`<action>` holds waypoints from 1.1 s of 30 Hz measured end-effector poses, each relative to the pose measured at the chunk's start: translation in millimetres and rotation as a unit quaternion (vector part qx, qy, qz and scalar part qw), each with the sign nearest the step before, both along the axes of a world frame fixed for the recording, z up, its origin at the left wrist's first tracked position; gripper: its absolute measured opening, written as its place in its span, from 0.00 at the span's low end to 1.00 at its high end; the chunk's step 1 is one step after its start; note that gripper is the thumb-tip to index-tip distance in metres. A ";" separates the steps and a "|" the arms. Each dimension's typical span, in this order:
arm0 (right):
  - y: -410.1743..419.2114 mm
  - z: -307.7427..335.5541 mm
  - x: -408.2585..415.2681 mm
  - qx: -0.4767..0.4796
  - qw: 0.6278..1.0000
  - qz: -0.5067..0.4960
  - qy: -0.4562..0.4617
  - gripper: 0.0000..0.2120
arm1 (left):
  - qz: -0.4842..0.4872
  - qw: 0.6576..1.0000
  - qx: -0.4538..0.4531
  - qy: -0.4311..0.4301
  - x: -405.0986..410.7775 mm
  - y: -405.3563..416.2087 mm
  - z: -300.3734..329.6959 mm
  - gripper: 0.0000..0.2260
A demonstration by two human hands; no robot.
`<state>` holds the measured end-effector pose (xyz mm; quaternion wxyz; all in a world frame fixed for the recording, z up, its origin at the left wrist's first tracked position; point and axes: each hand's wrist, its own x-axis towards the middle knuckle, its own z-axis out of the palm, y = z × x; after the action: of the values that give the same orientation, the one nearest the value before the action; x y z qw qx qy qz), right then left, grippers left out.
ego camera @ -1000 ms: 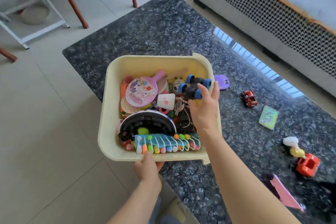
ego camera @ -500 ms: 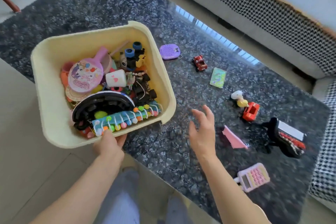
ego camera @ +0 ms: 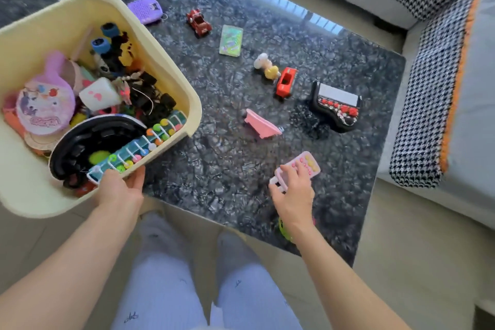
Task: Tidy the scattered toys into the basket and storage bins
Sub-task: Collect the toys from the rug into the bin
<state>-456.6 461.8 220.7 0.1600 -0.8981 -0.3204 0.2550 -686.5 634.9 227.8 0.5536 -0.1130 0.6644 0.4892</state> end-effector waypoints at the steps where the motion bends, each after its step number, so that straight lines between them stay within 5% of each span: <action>1: -11.6 -0.6 2.2 -0.042 0.999 -0.001 -0.003 0.26 | -0.003 1.000 -0.002 -0.005 3.1 -6.5 -1.4 0.10; 5: -50.3 -9.3 13.0 -0.253 0.964 0.023 0.073 0.43 | -0.022 1.000 -0.011 -0.004 15.7 -31.9 -10.5 0.08; 9: -64.1 -20.5 12.5 -0.286 0.955 0.024 0.077 0.41 | -0.040 0.999 -0.012 0.000 17.3 -46.9 -14.4 0.13; 14: -48.8 -16.0 10.4 -0.199 0.978 -0.011 0.058 0.34 | -0.061 0.997 -0.043 0.018 16.2 -50.8 -10.9 0.14; 18: 10.2 27.0 2.0 0.082 0.988 -0.078 0.100 0.35 | -0.068 0.996 -0.054 0.014 19.2 -53.0 -9.1 0.14; 21: 70.3 70.8 -21.8 0.206 0.968 -0.021 0.141 0.34 | -0.052 0.997 -0.058 0.014 20.5 -48.4 -7.8 0.15; 28: 162.5 86.8 -115.5 0.153 0.928 0.200 0.274 0.37 | -0.083 0.996 -0.010 0.025 6.0 -41.7 1.4 0.15; 33: 217.6 84.5 -164.7 0.136 0.903 0.073 0.402 0.36 | -0.074 0.996 -0.017 0.038 -12.6 -28.4 -3.6 0.12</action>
<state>-621.3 679.4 305.2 0.3763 -0.6633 -0.3251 0.5593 -699.2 606.5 224.2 0.5609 -0.0538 0.6995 0.4395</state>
